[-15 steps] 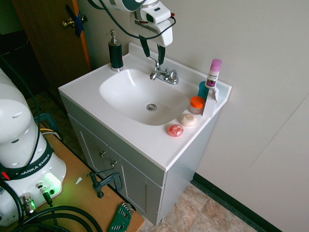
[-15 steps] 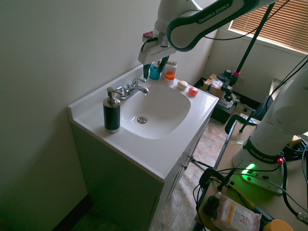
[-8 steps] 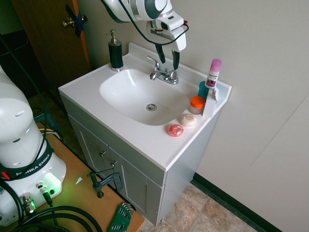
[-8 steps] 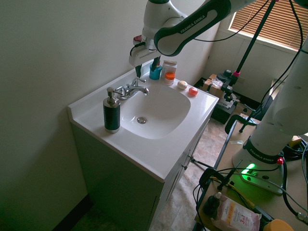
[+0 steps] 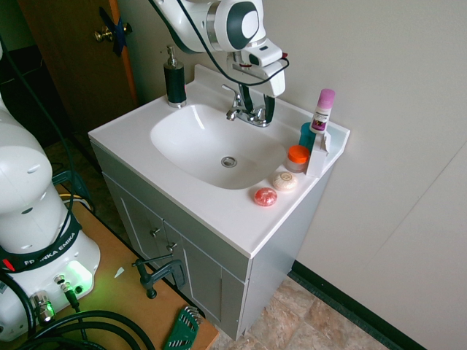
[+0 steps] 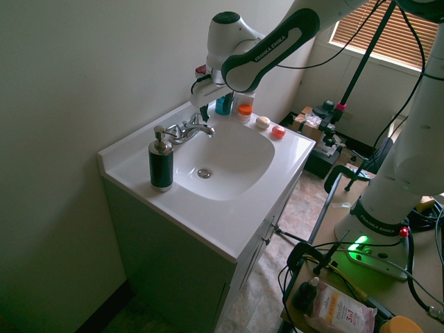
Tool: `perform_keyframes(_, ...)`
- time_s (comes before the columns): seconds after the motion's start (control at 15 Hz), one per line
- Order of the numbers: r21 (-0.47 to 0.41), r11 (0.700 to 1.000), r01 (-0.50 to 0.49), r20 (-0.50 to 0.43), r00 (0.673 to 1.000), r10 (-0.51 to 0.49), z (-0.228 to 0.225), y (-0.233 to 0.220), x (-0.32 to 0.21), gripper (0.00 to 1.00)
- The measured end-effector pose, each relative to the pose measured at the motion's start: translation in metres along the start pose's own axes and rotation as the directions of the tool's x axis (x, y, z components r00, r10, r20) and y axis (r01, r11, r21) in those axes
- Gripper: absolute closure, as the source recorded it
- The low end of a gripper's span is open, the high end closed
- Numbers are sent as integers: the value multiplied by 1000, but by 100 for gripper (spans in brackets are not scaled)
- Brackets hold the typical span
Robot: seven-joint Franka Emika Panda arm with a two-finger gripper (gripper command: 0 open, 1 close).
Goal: Turn off the cold water
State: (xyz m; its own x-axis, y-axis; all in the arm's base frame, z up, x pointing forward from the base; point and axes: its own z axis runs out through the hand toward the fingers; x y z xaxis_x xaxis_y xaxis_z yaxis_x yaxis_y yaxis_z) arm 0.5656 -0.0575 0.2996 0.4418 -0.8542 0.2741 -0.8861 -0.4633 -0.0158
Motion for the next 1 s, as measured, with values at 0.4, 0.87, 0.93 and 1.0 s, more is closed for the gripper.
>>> perform_keyframes(0.4,-16,1000,-25,-34,999,24,14,4,30,0)
perform_keyframes(0.87,-17,1000,-20,-58,998,19,19,-5,62,0)
perform_keyframes(0.93,-12,1000,-14,-48,999,14,16,-4,57,0)
perform_keyframes(1.0,-6,1000,-6,-26,1000,6,12,-1,46,0)
